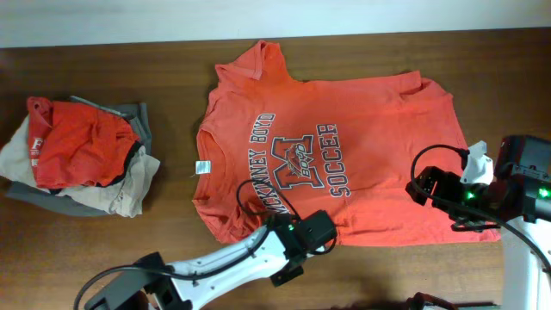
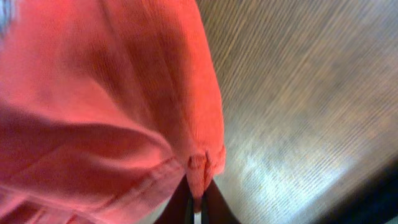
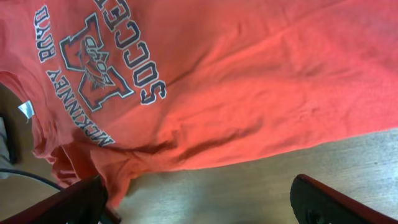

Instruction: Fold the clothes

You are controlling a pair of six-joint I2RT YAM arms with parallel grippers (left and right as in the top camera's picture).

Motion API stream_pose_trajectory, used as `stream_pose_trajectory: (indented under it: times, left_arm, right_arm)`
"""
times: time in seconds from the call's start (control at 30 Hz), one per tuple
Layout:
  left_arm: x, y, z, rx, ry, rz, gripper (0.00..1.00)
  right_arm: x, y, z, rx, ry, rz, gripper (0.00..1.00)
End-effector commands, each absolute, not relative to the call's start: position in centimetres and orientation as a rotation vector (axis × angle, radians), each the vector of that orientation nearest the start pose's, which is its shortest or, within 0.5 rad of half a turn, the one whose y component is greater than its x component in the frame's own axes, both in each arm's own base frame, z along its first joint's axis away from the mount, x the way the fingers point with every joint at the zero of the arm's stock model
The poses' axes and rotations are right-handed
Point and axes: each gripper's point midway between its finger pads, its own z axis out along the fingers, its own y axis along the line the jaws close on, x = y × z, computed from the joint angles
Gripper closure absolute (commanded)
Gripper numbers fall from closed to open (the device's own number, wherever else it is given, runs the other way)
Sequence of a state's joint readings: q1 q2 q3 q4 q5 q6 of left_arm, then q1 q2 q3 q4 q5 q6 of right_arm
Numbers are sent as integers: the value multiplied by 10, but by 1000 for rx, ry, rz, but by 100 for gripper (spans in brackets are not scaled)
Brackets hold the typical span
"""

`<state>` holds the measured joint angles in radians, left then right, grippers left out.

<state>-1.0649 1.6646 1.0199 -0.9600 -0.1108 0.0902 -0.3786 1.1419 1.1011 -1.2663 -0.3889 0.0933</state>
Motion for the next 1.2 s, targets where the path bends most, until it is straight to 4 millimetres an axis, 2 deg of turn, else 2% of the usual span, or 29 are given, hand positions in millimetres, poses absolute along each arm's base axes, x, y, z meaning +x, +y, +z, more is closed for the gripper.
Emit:
stream_pose_trajectory:
  times: [0.0, 0.03, 0.2, 0.43, 0.73, 0.9, 0.97, 1.0, 1.03, 1.07, 1.1, 1.13, 1.17]
  left_arm:
    - [155, -241, 56, 1696, 2573, 167, 99]
    - [157, -244, 65, 1694, 2570, 163, 99]
    - [171, -252, 83, 1655, 2522, 194, 99]
    - [213, -236, 93, 1513, 2450, 413, 99]
    - [269, -247, 102, 1362, 2361, 331, 99]
    - [288, -248, 101, 1369, 2321, 325, 98]
    - [290, -249, 96, 1395, 2313, 332, 92]
    - [290, -249, 94, 1401, 2313, 334, 84]
    - [290, -249, 91, 1406, 2318, 338, 70]
    - [290, -249, 89, 1410, 2322, 341, 48]
    - [290, -249, 86, 1415, 2328, 346, 37]
    - [289, -248, 84, 1419, 2332, 349, 32]
    - [289, -247, 83, 1424, 2337, 354, 31]
  right_arm:
    - [226, -19, 176, 560, 2736, 479, 1]
    - [226, -19, 176, 559, 2736, 479, 1]
    - [227, -20, 176, 557, 2730, 476, 1]
    - [228, -20, 177, 555, 2728, 475, 1]
    - [228, -20, 177, 555, 2728, 475, 1]
    - [226, -20, 176, 558, 2734, 478, 1]
    - [226, -20, 176, 558, 2735, 478, 1]
    - [226, -20, 176, 558, 2735, 478, 1]
    - [226, -20, 176, 559, 2735, 478, 1]
    - [226, -19, 176, 559, 2736, 478, 1]
    - [225, -19, 176, 559, 2737, 479, 1]
    - [225, -19, 176, 560, 2738, 479, 1]
    - [225, -19, 176, 560, 2738, 479, 1]
